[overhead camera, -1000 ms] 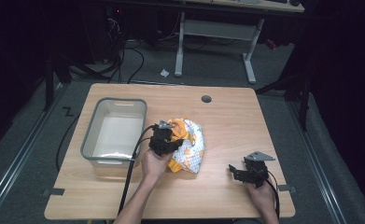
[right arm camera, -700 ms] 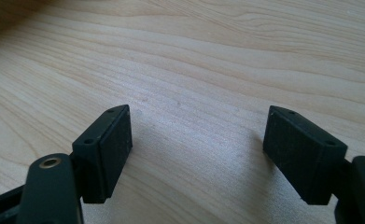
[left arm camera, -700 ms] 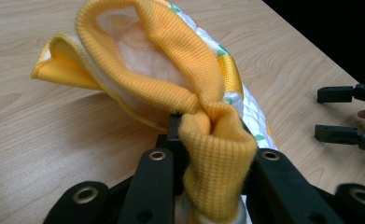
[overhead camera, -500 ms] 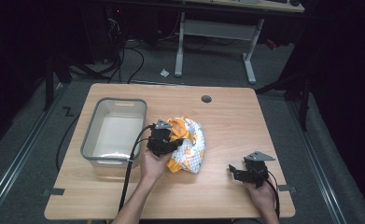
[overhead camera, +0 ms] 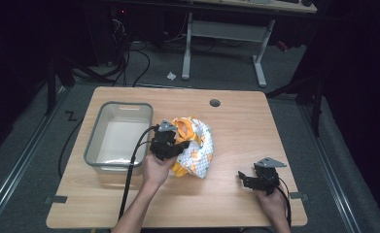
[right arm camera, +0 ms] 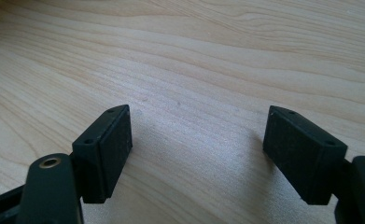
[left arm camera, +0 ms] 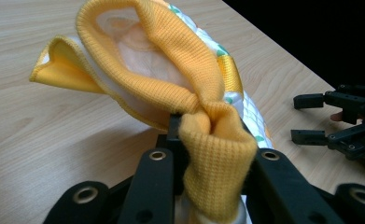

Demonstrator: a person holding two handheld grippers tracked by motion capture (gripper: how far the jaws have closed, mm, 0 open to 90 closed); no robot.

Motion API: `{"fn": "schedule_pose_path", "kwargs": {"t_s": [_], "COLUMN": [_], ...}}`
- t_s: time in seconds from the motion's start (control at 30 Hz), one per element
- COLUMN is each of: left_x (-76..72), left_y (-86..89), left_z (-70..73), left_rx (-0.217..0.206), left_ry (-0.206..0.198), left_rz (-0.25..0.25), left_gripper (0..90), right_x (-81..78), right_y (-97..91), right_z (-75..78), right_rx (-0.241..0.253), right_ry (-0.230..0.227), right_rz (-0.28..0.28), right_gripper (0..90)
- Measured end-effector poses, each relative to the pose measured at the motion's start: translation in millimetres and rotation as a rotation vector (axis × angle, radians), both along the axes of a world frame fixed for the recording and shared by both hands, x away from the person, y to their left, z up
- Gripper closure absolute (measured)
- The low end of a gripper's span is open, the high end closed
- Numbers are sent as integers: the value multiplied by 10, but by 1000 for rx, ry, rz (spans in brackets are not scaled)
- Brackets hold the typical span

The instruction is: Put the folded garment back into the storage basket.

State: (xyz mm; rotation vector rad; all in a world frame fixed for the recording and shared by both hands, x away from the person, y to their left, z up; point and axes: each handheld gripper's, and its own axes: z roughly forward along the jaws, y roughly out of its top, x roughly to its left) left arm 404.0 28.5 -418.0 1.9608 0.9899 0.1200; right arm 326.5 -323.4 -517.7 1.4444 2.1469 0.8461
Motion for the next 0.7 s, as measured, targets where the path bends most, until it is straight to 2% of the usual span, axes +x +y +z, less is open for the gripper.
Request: {"fn": "schedule_pose_path", "kwargs": {"t_s": [0.4, 0.47, 0.57, 0.7], "left_x": [5, 5, -21, -31], "left_y": [129, 161, 191, 251], "left_z": [142, 177, 242, 294], "left_rx": [-36, -30, 3, 8], "left_ry": [-11, -21, -51, -61], "left_rz": [6, 14, 20, 25], "left_gripper": [767, 767, 766, 767], "right_x": [0, 0, 0, -1], "right_y": [0, 0, 0, 1], "right_z": [0, 0, 0, 0], "right_rx": [0, 0, 0, 0], "right_ry": [0, 0, 0, 1], "right_rz": [1, 1, 0, -1], "right_gripper": [242, 242, 242, 242]}}
